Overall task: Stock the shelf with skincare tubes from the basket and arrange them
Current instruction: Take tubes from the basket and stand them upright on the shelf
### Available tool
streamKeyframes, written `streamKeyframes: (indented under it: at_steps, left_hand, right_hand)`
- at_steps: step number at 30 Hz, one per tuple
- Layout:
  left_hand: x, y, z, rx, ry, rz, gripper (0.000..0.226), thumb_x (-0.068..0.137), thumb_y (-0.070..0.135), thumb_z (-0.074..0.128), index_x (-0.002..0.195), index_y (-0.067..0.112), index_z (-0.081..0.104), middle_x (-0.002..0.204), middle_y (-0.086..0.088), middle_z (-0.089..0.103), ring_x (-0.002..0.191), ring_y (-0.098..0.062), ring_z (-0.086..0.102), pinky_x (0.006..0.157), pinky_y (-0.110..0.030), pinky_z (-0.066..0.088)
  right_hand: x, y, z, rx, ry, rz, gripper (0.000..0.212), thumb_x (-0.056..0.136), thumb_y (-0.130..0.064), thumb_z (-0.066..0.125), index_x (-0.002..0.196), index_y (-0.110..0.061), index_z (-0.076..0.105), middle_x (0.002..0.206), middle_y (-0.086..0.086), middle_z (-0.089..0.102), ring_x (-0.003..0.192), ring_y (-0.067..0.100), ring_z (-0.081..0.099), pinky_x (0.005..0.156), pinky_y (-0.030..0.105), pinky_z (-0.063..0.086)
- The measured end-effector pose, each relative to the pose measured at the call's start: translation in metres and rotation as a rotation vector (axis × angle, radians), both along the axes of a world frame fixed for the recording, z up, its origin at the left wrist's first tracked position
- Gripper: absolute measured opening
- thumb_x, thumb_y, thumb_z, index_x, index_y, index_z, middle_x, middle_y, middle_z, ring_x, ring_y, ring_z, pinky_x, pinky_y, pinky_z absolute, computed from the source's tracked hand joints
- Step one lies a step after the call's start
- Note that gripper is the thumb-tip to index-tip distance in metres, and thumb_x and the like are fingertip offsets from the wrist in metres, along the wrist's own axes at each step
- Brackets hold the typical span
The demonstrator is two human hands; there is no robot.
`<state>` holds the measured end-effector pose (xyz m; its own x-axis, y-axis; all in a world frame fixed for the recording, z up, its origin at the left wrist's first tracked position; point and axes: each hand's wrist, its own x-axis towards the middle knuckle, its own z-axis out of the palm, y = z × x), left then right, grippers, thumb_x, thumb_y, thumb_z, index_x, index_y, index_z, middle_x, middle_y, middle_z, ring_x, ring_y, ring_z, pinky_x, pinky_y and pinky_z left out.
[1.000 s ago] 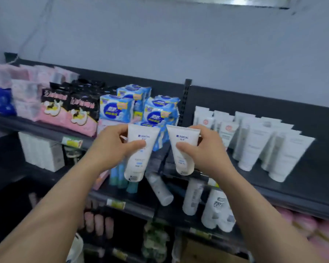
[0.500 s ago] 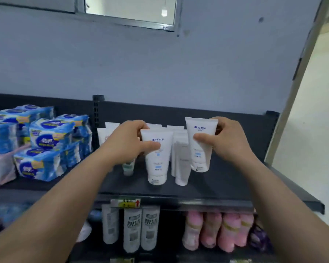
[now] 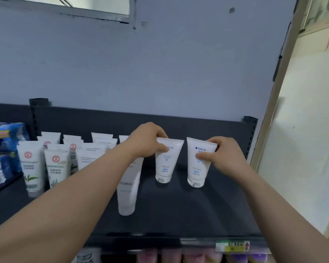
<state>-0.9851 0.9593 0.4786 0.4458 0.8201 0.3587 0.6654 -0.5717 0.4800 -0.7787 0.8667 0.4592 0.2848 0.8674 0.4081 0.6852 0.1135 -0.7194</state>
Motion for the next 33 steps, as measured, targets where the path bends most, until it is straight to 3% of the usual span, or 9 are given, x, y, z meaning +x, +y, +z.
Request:
streamKeyframes:
  at_steps: [4, 9, 12, 21, 26, 30, 33]
  left_hand:
    - [0.026, 0.032, -0.010, -0.010, 0.229, 0.054, 0.023, 0.074, 0.031, 0.078, 0.095, 0.025, 0.071, 0.088, 0.013, 0.063, 0.084, -0.010, 0.059, 0.076, -0.030, 0.051]
    - [0.040, 0.063, -0.021, -0.029, 0.433, 0.072, 0.022, 0.074, 0.030, 0.079, 0.093, 0.023, 0.069, 0.097, 0.007, 0.069, 0.088, -0.015, 0.063, 0.079, -0.032, 0.053]
    - [0.044, 0.074, -0.025, -0.064, 0.495, 0.065, 0.023, 0.075, 0.027, 0.078, 0.096, 0.020, 0.069, 0.099, 0.004, 0.069, 0.091, -0.017, 0.063, 0.079, -0.030, 0.052]
    - [0.051, 0.090, -0.033, -0.081, 0.593, 0.059, 0.023, 0.075, 0.025, 0.077, 0.096, 0.019, 0.069, 0.098, 0.003, 0.069, 0.090, -0.019, 0.064, 0.079, -0.033, 0.054]
    - [0.050, 0.091, -0.031, -0.058, 0.638, 0.036, 0.021, 0.080, 0.025, 0.073, 0.101, 0.021, 0.069, 0.104, 0.004, 0.069, 0.094, -0.017, 0.062, 0.082, -0.033, 0.052]
    - [0.038, 0.084, -0.021, 0.000, 0.577, 0.034, 0.032, 0.089, 0.029, 0.061, 0.121, 0.024, 0.062, 0.122, 0.006, 0.062, 0.113, -0.019, 0.055, 0.098, -0.040, 0.044]
    - [0.021, 0.071, -0.013, 0.088, 0.469, 0.075, 0.034, 0.094, 0.034, 0.052, 0.125, 0.025, 0.058, 0.127, 0.004, 0.057, 0.115, -0.020, 0.053, 0.099, -0.044, 0.044]
  right_hand:
    - [0.019, 0.024, -0.017, -0.070, 0.032, 0.028, 0.019, 0.070, -0.016, 0.080, 0.084, -0.015, 0.066, 0.077, -0.003, 0.068, 0.056, 0.006, 0.058, 0.042, 0.016, 0.039]
    - [0.030, 0.047, -0.038, -0.136, 0.097, 0.055, 0.019, 0.067, -0.015, 0.081, 0.081, -0.017, 0.067, 0.080, -0.002, 0.070, 0.068, 0.015, 0.064, 0.055, 0.029, 0.050]
    - [0.030, 0.058, -0.047, -0.158, 0.130, 0.078, 0.020, 0.067, -0.015, 0.081, 0.081, -0.015, 0.067, 0.081, 0.001, 0.070, 0.068, 0.016, 0.063, 0.054, 0.031, 0.049]
    - [0.023, 0.073, -0.058, -0.179, 0.133, 0.112, 0.018, 0.070, -0.012, 0.079, 0.082, -0.014, 0.066, 0.079, 0.000, 0.069, 0.061, 0.010, 0.059, 0.048, 0.022, 0.042]
    - [0.017, 0.074, -0.059, -0.185, 0.101, 0.126, 0.017, 0.070, -0.012, 0.079, 0.081, -0.016, 0.066, 0.080, -0.002, 0.068, 0.065, 0.009, 0.060, 0.052, 0.021, 0.043]
    - [0.007, 0.075, -0.060, -0.187, 0.086, 0.164, 0.017, 0.071, -0.011, 0.079, 0.079, -0.017, 0.065, 0.080, -0.003, 0.067, 0.067, 0.010, 0.061, 0.053, 0.022, 0.044]
    - [-0.005, 0.078, -0.063, -0.190, 0.064, 0.200, 0.018, 0.071, -0.011, 0.079, 0.078, -0.019, 0.065, 0.082, -0.004, 0.067, 0.073, 0.011, 0.064, 0.058, 0.025, 0.048]
